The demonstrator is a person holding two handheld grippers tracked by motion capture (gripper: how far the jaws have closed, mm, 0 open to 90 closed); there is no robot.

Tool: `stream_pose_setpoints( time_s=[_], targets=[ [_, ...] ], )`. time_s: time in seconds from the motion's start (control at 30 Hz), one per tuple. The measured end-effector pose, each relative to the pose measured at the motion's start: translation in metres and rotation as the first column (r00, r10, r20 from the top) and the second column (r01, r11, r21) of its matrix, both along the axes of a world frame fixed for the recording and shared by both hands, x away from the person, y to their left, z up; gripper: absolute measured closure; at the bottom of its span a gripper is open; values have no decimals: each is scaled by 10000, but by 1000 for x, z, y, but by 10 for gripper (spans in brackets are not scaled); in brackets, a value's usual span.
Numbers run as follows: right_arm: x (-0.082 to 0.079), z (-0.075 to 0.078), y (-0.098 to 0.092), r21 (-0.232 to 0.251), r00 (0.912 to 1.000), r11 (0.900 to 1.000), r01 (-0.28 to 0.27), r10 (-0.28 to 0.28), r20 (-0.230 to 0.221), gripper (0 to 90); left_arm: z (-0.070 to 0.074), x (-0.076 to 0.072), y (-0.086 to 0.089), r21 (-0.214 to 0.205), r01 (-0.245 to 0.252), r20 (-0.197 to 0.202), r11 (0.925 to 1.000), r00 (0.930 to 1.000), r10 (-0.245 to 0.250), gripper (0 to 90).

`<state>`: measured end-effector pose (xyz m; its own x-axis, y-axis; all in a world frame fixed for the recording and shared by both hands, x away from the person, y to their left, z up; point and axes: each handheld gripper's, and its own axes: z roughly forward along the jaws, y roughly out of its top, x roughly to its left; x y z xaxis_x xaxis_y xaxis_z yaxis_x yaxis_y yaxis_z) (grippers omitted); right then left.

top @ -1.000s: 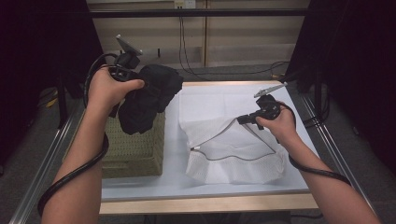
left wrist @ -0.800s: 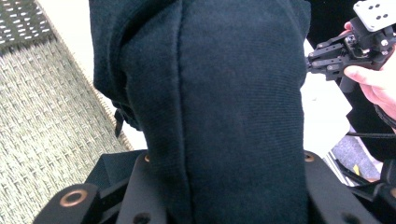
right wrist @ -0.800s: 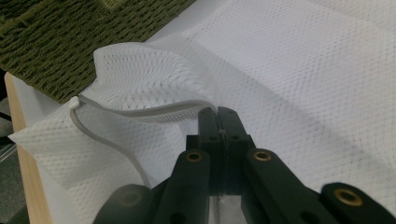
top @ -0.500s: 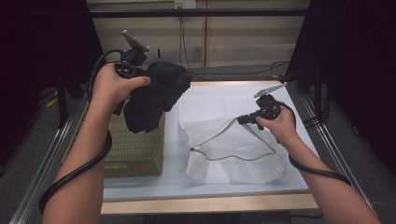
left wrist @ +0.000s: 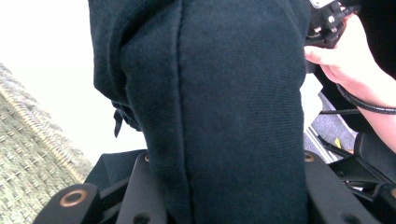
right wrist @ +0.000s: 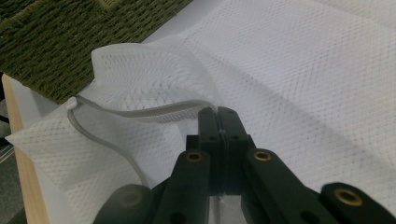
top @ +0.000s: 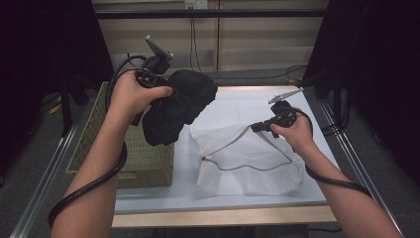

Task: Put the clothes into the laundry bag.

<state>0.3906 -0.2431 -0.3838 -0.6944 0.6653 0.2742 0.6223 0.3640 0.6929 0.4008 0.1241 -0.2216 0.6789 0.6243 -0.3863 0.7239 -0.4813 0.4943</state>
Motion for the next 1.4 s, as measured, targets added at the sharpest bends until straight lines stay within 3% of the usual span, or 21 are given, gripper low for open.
stream_pose_setpoints(
  time_s=[0.57, 0.83, 1.4],
  targets=[
    [3, 1, 0, -33, 10000, 10000, 89, -89, 11, 900, -19, -15, -26, -181, 829, -152, 9964, 9964, -832, 654],
    [7, 1, 3, -63, 9999, 9999, 129, -129, 9, 900, -23, -22, -38, -297, 1368, -251, 9902, 9902, -1375, 654],
    [10, 0, 3, 85, 9996, 9996, 263, -263, -38, 900, -36, -31, -59, -422, 1994, -421, 9790, 9787, -2011, 654]
  ],
)
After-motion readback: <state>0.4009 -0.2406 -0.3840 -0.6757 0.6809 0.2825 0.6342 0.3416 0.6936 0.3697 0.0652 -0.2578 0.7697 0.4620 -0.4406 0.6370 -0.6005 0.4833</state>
